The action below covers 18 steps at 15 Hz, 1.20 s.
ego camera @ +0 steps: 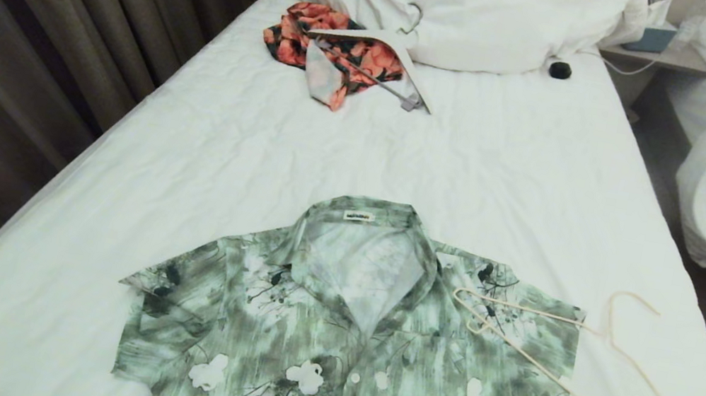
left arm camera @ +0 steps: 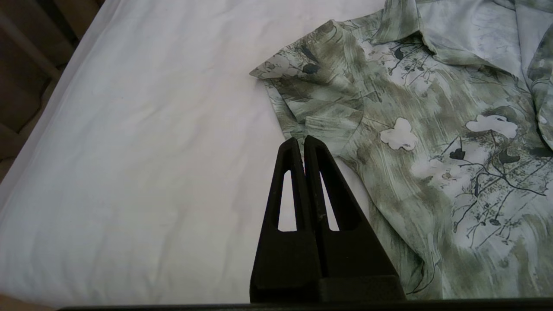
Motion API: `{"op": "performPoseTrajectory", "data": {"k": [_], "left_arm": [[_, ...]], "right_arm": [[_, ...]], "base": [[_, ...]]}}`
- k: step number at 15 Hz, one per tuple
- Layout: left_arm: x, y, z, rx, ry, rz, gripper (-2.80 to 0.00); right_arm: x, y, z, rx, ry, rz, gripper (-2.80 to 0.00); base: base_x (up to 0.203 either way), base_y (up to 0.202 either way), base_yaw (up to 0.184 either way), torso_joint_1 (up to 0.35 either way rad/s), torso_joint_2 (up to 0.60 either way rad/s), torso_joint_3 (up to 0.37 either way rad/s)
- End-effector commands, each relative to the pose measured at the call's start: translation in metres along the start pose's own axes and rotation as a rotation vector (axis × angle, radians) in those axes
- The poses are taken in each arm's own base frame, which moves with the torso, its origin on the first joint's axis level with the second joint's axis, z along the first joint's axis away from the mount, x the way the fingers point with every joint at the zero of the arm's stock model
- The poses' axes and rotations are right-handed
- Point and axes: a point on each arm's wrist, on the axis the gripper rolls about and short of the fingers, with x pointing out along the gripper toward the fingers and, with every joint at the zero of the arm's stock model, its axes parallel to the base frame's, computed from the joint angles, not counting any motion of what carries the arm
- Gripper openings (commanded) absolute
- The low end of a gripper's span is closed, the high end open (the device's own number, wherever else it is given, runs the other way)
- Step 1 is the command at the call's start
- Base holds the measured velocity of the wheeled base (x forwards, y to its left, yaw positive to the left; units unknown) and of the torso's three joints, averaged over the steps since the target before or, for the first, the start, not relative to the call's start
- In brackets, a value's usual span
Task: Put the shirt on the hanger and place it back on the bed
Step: Lift the shirt and hanger
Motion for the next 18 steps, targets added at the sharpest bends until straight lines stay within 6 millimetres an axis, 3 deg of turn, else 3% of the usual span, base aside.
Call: {"op": "performPoseTrajectory", "data": {"k": [1,10,14,18], "left_arm": [[0.0,0.0,0.0,0.0,0.001,0.0,-2.8],[0.0,0.0,0.0,0.0,0.001,0.0,-2.8],[0.0,0.0,0.0,0.0,0.002,0.0,-2.8],[0.0,0.0,0.0,0.0,0.002,0.0,-2.8]], "right_arm": [[0.0,0.0,0.0,-0.001,-0.001,0.001,-2.8],[-0.001,0.0,0.006,-0.001,-0.003,0.004,-2.8],[0.001,-0.003,0.041,0.014,0.071,0.01,-2.8],[0.041,-0.007,0.084,0.148,0.262,0.003,-2.8]], "base": [[0.0,0.0,0.0,0.0,0.0,0.0],[0.0,0.0,0.0,0.0,0.0,0.0],[0.0,0.0,0.0,0.0,0.0,0.0],[0.0,0.0,0.0,0.0,0.0,0.0]]}}
